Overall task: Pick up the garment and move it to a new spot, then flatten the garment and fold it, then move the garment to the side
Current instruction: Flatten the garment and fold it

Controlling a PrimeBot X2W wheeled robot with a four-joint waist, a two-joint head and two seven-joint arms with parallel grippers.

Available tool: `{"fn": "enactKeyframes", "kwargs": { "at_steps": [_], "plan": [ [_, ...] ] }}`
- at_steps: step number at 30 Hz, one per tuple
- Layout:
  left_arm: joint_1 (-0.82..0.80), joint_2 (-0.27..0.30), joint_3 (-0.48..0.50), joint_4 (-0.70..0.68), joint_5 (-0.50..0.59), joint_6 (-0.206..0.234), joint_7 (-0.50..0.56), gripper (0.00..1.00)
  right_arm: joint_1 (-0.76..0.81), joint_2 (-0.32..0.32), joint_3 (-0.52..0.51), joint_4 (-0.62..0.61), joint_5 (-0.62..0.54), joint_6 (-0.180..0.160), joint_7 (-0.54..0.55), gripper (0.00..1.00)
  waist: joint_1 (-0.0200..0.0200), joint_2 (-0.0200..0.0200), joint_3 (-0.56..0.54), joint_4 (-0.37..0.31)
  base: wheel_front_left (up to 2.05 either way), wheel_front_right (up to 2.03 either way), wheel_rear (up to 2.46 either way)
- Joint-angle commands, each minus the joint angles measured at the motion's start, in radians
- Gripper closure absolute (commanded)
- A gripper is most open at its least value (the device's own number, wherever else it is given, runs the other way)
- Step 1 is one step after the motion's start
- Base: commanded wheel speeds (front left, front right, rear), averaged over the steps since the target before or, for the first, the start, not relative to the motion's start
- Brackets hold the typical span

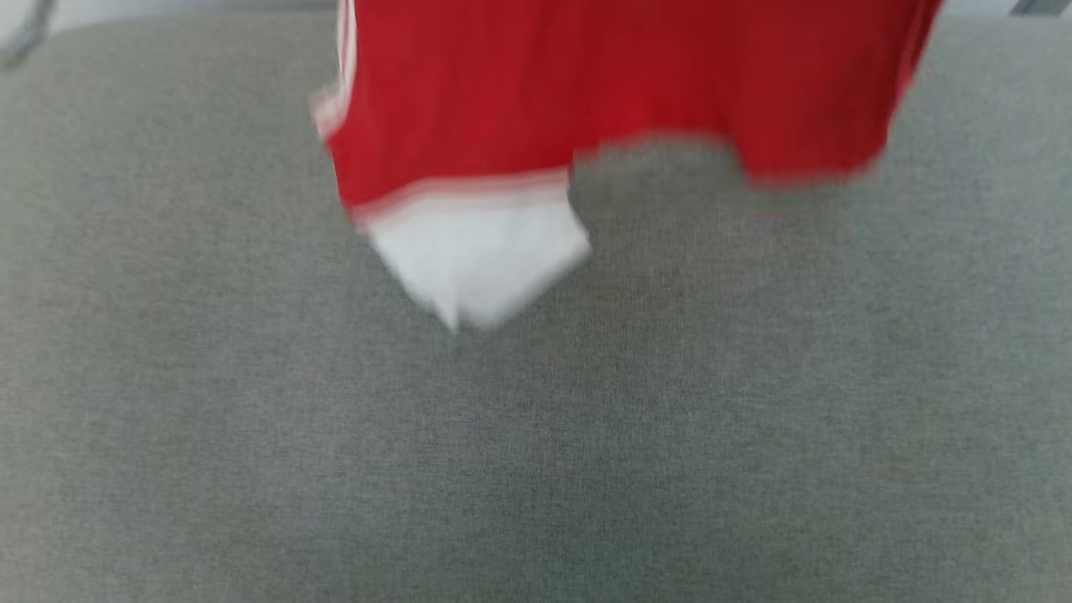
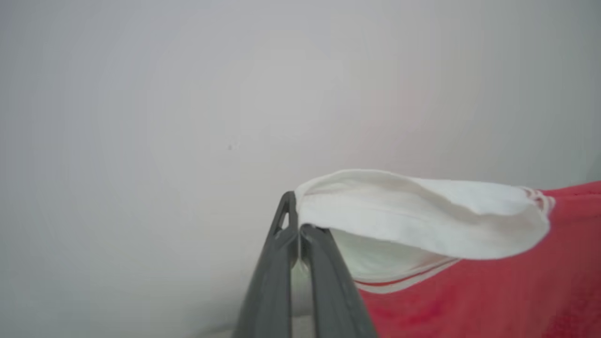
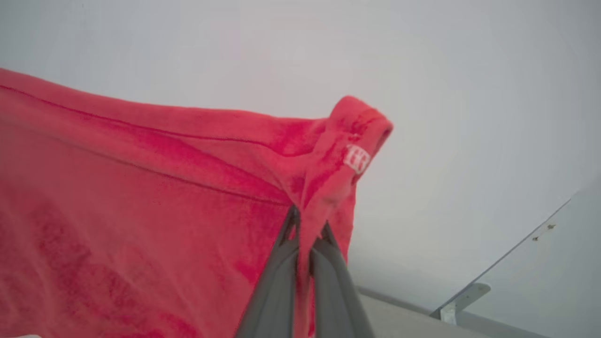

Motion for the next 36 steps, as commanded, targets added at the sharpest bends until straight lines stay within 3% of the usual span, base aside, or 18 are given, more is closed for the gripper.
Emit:
{"fn": "enactKeyframes", "kwargs": {
  "at_steps": [1,5,8,13,16,20,27,31,36],
  "plan": [
    [-0.071,-0.01,0.006,0.05,0.054,0.004,-0.129,1.0,-0.054,0.029,-0.016,0.064,-0.079,-0.001,-0.132,1.0,0.0,-0.0001,0.037,-0.002,0.0,0.0,0.0],
    [-0.177,-0.04,0.002,0.124,0.151,0.007,-0.412,1.0,-0.141,0.073,-0.041,0.181,-0.231,-0.001,-0.38,1.0,0.0,-0.0001,0.061,0.003,0.0,0.0,0.0],
    [-0.205,-0.065,0.0,0.179,0.173,-0.021,-0.579,1.0,-0.166,0.099,-0.06,0.259,-0.329,-0.001,-0.536,1.0,0.0,-0.0001,0.067,0.012,0.0,0.0,0.0],
    [-0.159,-0.095,-0.034,0.276,0.156,-0.093,-0.635,1.0,-0.128,0.151,-0.036,0.367,-0.358,-0.001,-0.56,1.0,0.0,-0.0001,0.062,0.023,0.0,0.0,0.0],
    [-0.099,-0.105,-0.078,0.336,0.123,-0.123,-0.571,1.0,-0.077,0.18,0.006,0.419,-0.299,-0.001,-0.507,1.0,0.0,-0.0001,0.053,0.026,0.0,0.0,0.0],
    [0.043,-0.119,-0.167,0.33,0.023,-0.13,-0.394,1.0,0.021,0.183,0.098,0.413,-0.185,-0.001,-0.414,1.0,0.0,-0.0001,0.035,0.034,0.0,0.0,0.0],
    [0.299,-0.016,-0.28,0.139,-0.224,-0.129,-0.098,1.0,0.22,0.073,0.261,0.262,0.004,-0.001,-0.273,1.0,0.0,-0.0001,-0.002,0.044,0.0,0.0,0.0],
    [0.435,0.06,-0.285,0.023,-0.313,-0.127,-0.007,1.0,0.329,-0.001,0.314,0.15,0.092,-0.001,-0.213,1.0,0.0,-0.0001,-0.016,0.042,0.0,0.0,0.0],
    [0.622,0.157,-0.291,-0.185,-0.38,-0.04,0.069,1.0,0.477,-0.083,0.352,0.001,0.178,-0.001,-0.152,1.0,0.0,-0.0001,-0.027,0.036,0.0,0.0,0.0]
  ]
}}
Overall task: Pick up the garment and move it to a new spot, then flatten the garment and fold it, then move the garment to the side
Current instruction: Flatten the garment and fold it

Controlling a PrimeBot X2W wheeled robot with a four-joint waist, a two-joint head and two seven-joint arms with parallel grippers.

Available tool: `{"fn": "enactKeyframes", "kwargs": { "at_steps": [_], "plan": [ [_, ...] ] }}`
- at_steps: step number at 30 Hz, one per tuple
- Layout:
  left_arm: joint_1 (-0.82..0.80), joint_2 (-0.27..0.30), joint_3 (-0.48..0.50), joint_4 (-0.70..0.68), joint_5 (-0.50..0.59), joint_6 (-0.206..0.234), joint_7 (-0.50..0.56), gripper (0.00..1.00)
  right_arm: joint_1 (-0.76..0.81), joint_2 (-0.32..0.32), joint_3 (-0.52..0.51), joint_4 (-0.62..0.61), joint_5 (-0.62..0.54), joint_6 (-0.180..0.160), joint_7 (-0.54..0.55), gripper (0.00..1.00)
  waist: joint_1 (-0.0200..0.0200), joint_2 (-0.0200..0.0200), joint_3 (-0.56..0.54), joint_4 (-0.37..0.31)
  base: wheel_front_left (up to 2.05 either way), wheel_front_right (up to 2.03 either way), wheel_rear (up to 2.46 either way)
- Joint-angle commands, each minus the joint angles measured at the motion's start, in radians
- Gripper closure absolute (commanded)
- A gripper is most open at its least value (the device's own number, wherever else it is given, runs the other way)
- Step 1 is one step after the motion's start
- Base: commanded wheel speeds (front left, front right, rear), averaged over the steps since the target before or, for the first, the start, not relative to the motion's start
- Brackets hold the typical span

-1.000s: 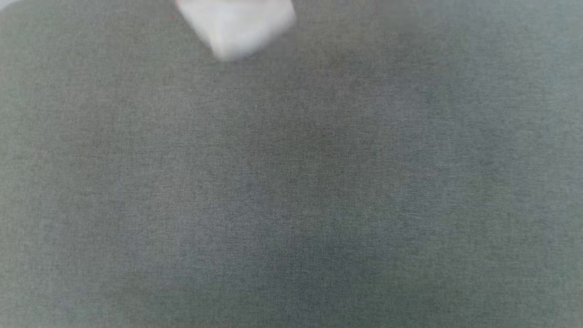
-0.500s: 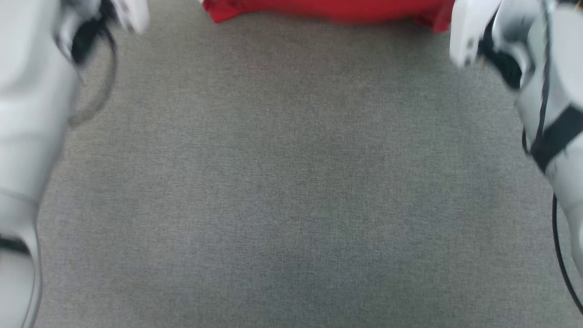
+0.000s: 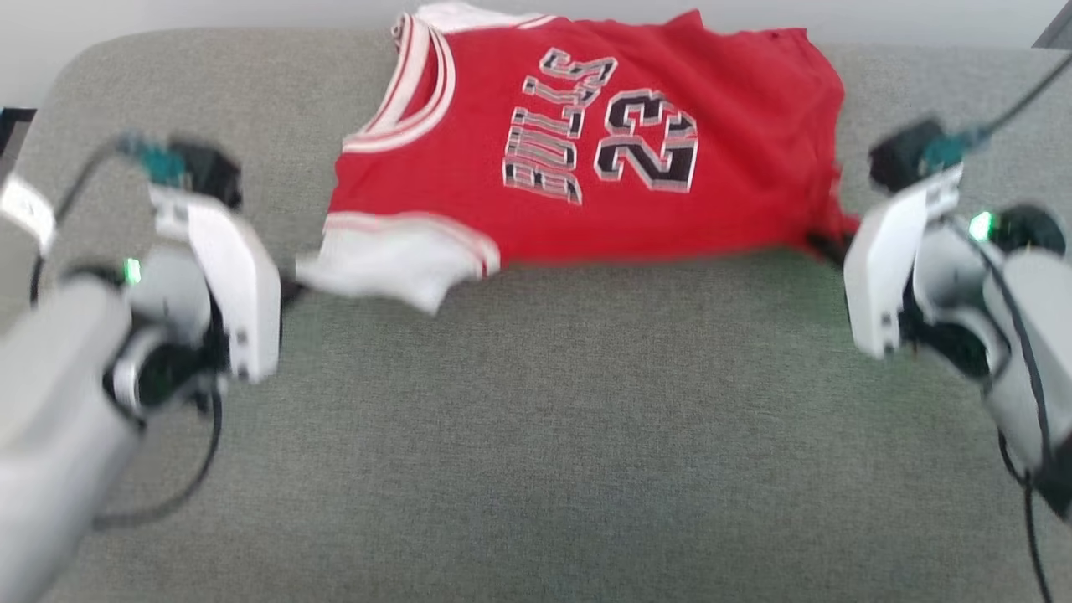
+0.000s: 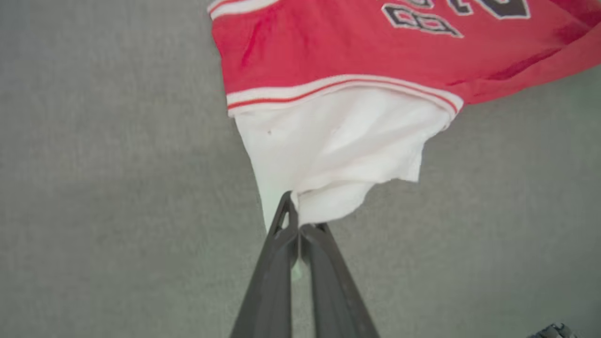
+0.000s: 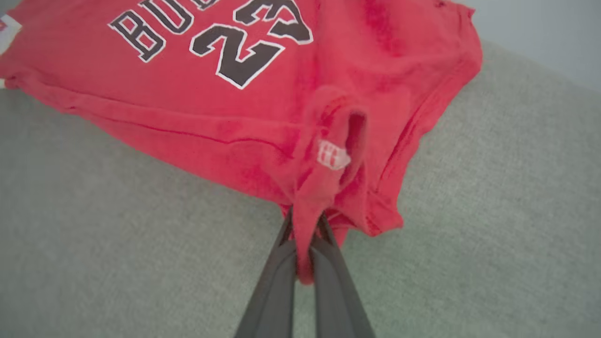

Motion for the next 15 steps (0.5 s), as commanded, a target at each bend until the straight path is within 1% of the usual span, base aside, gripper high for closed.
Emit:
{"fn": "enactKeyframes", "kwargs": {
  "at_steps": [1,6,8,9,12,15],
  "plan": [
    [0.058,0.028,0.003,-0.064,-0.031,0.039,0.019,1.0,0.046,-0.027,0.01,-0.045,0.02,-0.001,0.015,1.0,0.0,-0.0001,-0.002,-0.002,0.0,0.0,0.0],
    [0.246,0.134,0.0,-0.33,-0.078,0.182,0.049,1.0,0.18,-0.106,0.0,-0.184,0.057,-0.001,0.045,1.0,0.0,-0.0001,-0.009,-0.007,0.0,0.0,0.0],
    [0.316,0.168,-0.001,-0.431,-0.091,0.243,0.055,1.0,0.232,-0.131,-0.017,-0.234,0.07,-0.001,0.057,1.0,0.0,-0.0001,-0.014,-0.008,0.0,0.0,0.0],
    [0.381,0.2,-0.008,-0.524,-0.107,0.298,0.061,1.0,0.285,-0.155,-0.029,-0.285,0.07,-0.001,0.072,1.0,0.0,-0.0001,-0.019,-0.009,0.0,0.0,0.0],
    [0.476,0.241,-0.016,-0.639,-0.136,0.373,0.058,1.0,0.363,-0.188,-0.052,-0.362,0.086,-0.001,0.101,1.0,0.0,-0.0001,-0.024,-0.011,0.0,0.0,0.0],
    [0.549,0.273,-0.023,-0.732,-0.149,0.428,0.051,1.0,0.442,-0.227,-0.075,-0.438,0.102,-0.001,0.135,1.0,0.0,-0.0001,-0.029,-0.008,0.0,0.0,0.0]
  ]
}}
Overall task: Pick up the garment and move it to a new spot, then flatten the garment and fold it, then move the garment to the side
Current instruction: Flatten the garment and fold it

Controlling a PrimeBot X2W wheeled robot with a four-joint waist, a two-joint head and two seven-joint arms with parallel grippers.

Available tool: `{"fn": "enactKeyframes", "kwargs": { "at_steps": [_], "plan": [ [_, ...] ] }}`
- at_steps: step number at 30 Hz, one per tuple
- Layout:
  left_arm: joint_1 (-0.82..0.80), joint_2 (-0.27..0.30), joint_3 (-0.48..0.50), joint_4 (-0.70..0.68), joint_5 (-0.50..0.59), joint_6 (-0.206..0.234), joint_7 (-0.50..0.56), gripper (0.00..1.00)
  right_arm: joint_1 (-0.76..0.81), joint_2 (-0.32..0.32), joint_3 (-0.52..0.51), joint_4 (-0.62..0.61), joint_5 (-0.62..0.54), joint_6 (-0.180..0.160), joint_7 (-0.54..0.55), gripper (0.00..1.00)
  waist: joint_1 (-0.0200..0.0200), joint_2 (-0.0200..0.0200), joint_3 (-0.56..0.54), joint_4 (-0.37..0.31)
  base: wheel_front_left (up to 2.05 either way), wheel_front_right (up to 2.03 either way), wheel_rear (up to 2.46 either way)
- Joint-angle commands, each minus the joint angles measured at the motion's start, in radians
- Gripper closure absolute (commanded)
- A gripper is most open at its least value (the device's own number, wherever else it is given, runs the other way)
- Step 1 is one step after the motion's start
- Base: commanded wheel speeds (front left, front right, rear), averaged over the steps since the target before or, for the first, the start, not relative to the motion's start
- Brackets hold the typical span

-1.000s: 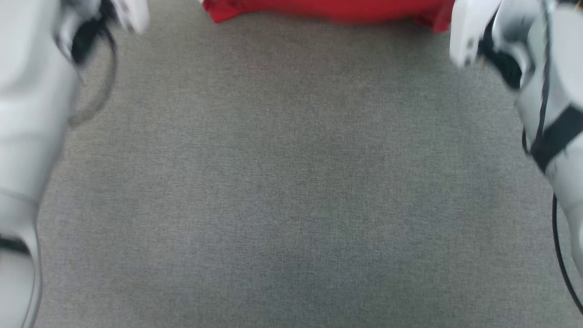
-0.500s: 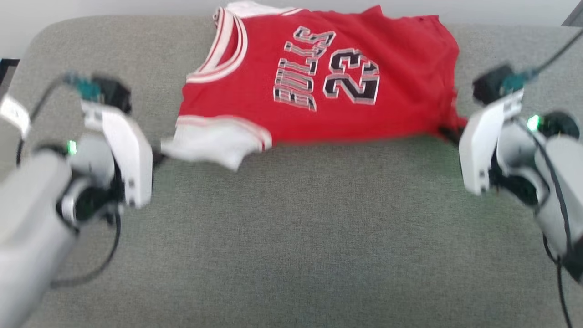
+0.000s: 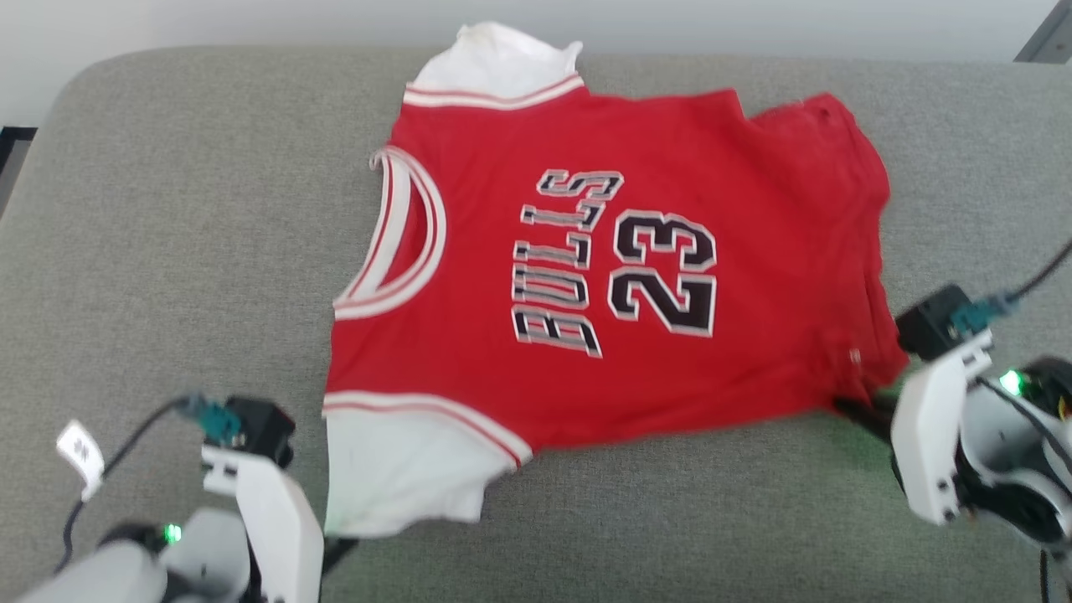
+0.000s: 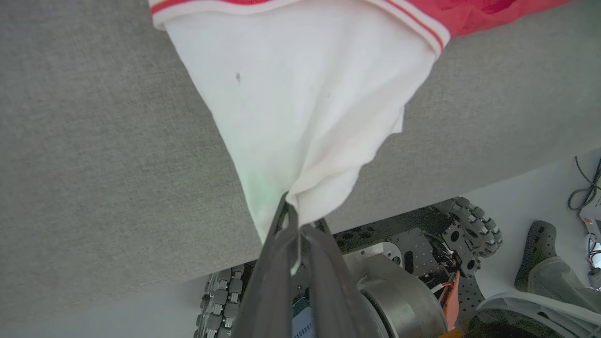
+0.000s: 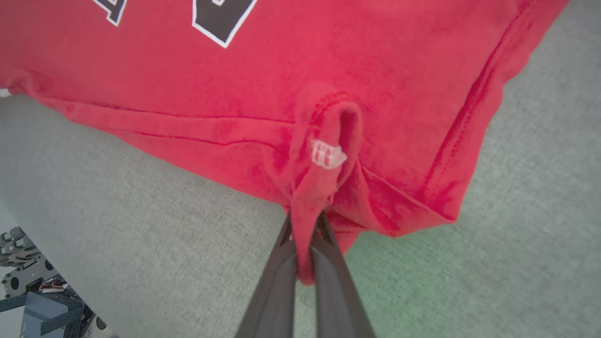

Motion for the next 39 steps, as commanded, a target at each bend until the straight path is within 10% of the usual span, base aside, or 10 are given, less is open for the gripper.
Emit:
{"fn": "enactKeyframes", "kwargs": {
  "at_steps": [1,11,19,26,39],
  "plan": [
    [0.042,0.016,-0.003,-0.038,-0.012,0.027,-0.005,1.0,0.05,-0.02,-0.016,-0.036,0.014,0.0,0.023,1.0,0.0,0.0,-0.004,0.003,0.0,0.0,0.0],
    [0.137,0.084,0.006,-0.164,-0.044,0.107,-0.024,1.0,0.263,-0.063,-0.128,-0.213,0.059,0.0,0.09,1.0,0.0,0.0,-0.016,0.007,0.0,0.0,0.0],
    [-0.014,0.166,0.097,-0.202,0.043,0.083,-0.027,1.0,0.289,0.022,-0.302,-0.273,-0.013,0.0,0.108,1.0,0.0,0.0,-0.009,-0.014,0.0,0.0,0.0],
    [-0.264,0.131,0.125,-0.07,0.146,-0.053,0.03,1.0,0.193,0.138,-0.419,-0.291,-0.136,0.0,0.173,1.0,0.0,0.0,0.035,-0.044,0.0,0.0,0.0],
    [-0.631,-0.18,0.031,0.529,0.267,-0.322,0.06,1.0,-0.087,0.288,-0.403,-0.071,-0.289,0.0,0.18,1.0,0.0,0.0,0.142,-0.082,0.0,0.0,0.0]
  ]
}}
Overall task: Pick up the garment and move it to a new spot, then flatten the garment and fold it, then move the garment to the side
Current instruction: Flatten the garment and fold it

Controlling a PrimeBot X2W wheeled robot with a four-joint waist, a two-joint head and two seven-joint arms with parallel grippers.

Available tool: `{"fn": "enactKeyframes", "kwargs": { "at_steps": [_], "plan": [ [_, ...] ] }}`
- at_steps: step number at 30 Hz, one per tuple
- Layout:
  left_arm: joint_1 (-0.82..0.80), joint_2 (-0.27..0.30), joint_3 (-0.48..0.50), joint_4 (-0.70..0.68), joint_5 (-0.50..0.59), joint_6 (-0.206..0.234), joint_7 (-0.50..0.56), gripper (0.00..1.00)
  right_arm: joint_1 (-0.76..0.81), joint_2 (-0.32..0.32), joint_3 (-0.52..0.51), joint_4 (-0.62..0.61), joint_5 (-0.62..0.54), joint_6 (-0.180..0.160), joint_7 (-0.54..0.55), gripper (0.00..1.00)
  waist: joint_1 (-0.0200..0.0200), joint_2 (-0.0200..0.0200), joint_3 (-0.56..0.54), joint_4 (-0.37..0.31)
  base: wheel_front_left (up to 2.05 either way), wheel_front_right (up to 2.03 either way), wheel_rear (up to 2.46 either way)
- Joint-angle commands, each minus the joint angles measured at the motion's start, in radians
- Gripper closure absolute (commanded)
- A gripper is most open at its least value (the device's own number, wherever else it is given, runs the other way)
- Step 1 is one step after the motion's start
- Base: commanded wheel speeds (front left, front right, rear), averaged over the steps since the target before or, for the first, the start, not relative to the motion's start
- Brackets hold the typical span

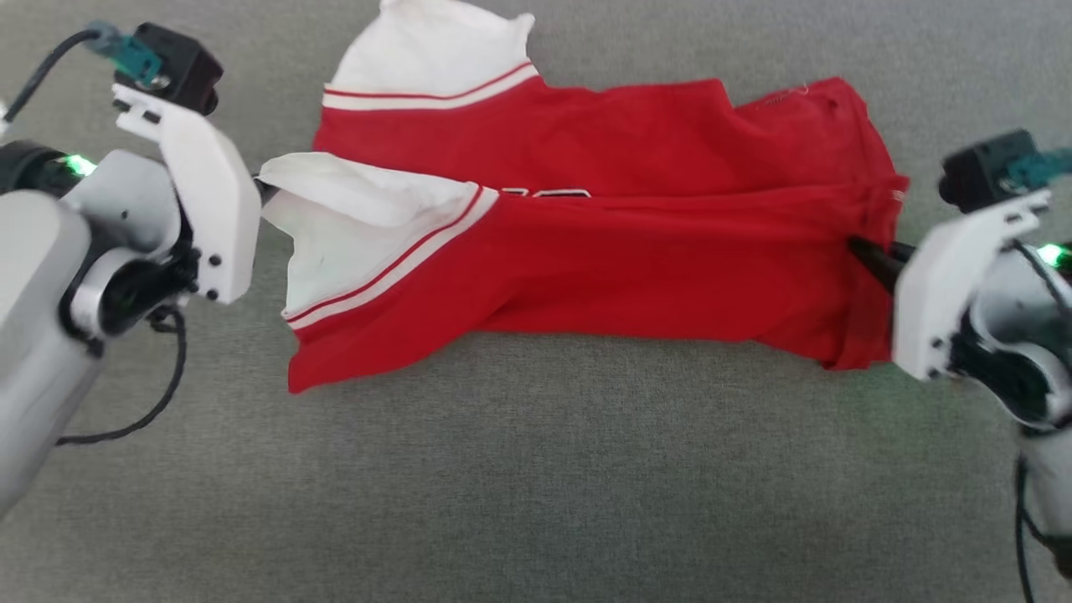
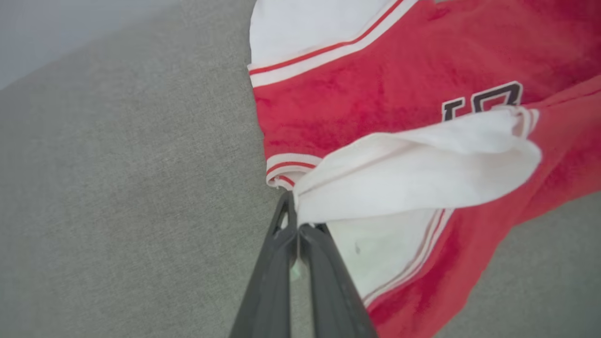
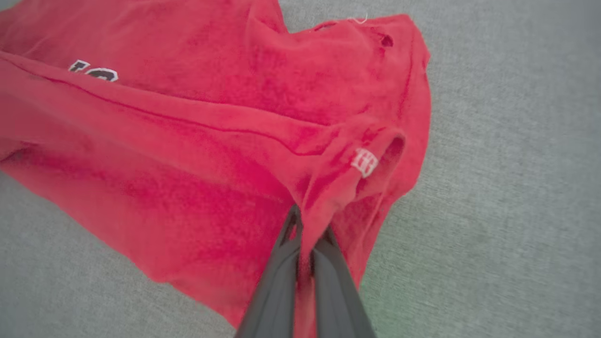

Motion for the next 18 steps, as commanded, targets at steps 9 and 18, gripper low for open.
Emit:
{"fn": "enactKeyframes", "kwargs": {
  "at_steps": [9,18],
  "plan": [
    [-0.077,-0.166,-0.035,0.381,-0.042,-0.09,0.038,1.0,-0.157,0.07,0.101,0.224,-0.004,0.0,-0.018,1.0,0.0,0.0,0.066,-0.03,0.0,0.0,0.0],
    [-0.121,-0.224,-0.027,0.552,-0.064,-0.106,0.042,0.0,-0.222,0.052,0.168,0.276,0.031,0.0,-0.063,0.0,0.0,0.0,0.068,-0.038,0.0,0.0,0.0]
  ]
}}
